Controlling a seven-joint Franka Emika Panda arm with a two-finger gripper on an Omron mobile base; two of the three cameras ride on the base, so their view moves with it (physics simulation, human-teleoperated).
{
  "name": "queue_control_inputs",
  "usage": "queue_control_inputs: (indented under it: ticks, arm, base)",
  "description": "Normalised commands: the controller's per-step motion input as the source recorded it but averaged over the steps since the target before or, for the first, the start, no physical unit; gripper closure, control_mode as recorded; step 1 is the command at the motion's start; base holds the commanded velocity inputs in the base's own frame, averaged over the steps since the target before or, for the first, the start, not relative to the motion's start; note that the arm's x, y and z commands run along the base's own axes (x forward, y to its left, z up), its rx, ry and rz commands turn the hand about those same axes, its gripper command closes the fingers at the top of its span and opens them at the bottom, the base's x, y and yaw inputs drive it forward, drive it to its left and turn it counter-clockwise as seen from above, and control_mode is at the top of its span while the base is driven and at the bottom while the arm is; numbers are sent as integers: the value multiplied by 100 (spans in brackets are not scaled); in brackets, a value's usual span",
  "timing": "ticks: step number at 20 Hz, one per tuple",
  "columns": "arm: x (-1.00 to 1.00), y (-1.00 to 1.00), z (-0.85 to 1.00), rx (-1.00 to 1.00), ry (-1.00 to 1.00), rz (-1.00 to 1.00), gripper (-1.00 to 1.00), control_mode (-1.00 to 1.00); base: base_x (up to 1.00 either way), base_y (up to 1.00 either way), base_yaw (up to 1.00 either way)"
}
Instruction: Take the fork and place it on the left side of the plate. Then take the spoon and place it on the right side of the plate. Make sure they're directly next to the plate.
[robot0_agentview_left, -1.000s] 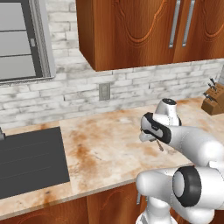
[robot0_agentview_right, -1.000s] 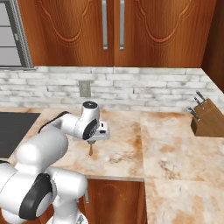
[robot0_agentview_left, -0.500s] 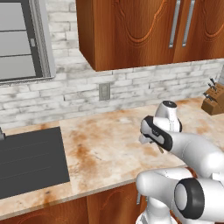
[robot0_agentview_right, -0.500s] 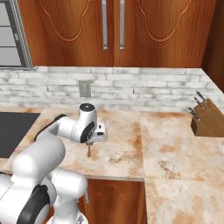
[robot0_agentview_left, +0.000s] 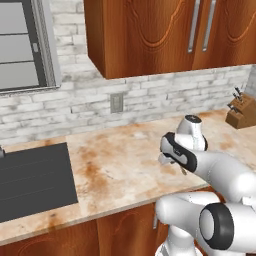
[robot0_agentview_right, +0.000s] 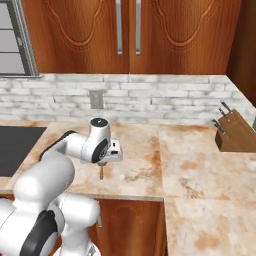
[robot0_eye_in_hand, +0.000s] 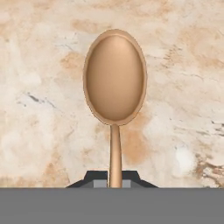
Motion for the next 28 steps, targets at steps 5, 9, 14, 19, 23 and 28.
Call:
queue_control_inputs:
  ticks: [5, 9, 14, 19, 23, 28]
  arm:
    - [0, 0, 0, 0, 0, 0, 100, 100]
    - [0, 0, 0, 0, 0, 0, 100, 100]
    - [0, 0, 0, 0, 0, 0, 100, 100]
    - [0, 0, 0, 0, 0, 0, 100, 100]
    - [0, 0, 0, 0, 0, 0, 100, 100]
    - [0, 0, 0, 0, 0, 0, 100, 100]
  base:
    - [-52, 4, -2]
    - [-12, 15, 76]
    - [-7, 14, 100]
    - [-3, 16, 99]
    - [1, 28, 81]
    - [31, 27, 54]
